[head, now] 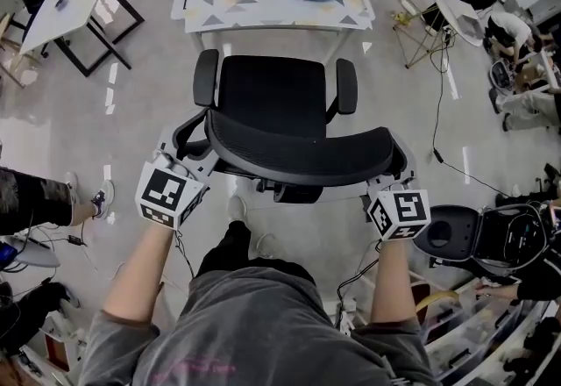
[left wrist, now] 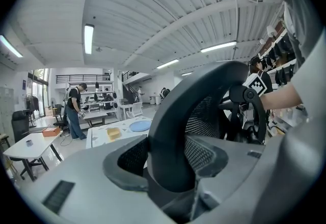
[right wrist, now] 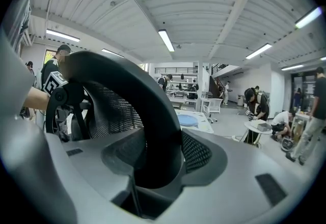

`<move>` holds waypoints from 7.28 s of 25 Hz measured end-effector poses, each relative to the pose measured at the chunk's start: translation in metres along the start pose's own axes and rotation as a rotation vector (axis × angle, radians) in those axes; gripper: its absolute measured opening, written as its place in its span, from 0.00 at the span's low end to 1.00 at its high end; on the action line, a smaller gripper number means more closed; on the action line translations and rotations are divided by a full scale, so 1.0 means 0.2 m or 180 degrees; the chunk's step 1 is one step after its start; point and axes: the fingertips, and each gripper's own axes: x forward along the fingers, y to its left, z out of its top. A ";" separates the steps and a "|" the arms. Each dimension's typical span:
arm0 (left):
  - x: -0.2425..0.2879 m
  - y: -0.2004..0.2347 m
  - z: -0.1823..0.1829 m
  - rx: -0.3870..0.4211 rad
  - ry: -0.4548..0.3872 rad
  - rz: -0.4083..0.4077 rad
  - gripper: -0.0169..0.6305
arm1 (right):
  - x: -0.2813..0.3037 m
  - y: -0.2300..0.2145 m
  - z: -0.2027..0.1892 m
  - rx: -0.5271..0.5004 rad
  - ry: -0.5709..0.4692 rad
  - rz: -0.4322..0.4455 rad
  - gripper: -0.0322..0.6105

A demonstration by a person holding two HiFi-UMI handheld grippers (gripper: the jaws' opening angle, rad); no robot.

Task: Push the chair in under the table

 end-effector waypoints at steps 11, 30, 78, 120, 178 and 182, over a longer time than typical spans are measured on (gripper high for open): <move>0.21 0.22 0.04 0.0032 0.0016 0.0019 0.36 | 0.29 -0.09 0.07 -0.0040 -0.0036 -0.0087 0.36; 0.51 0.55 0.11 0.0029 0.0070 0.0099 0.37 | 0.72 -0.23 0.19 -0.0122 -0.0088 -0.0165 0.36; 0.80 0.68 0.17 0.0008 0.0095 0.0296 0.39 | 1.03 -0.47 0.27 -0.0150 -0.0109 -0.0051 0.36; 0.24 0.54 0.34 0.0144 -0.0412 -0.0103 0.25 | 0.43 0.01 0.44 0.0059 -0.0373 -0.0390 0.36; 0.09 -0.02 0.51 -0.0126 -0.0616 0.0021 0.03 | 0.00 0.21 0.43 0.0518 -0.0654 0.0336 0.07; 0.07 -0.03 0.51 -0.0144 -0.0611 0.0028 0.03 | -0.01 0.21 0.43 0.0514 -0.0654 0.0369 0.06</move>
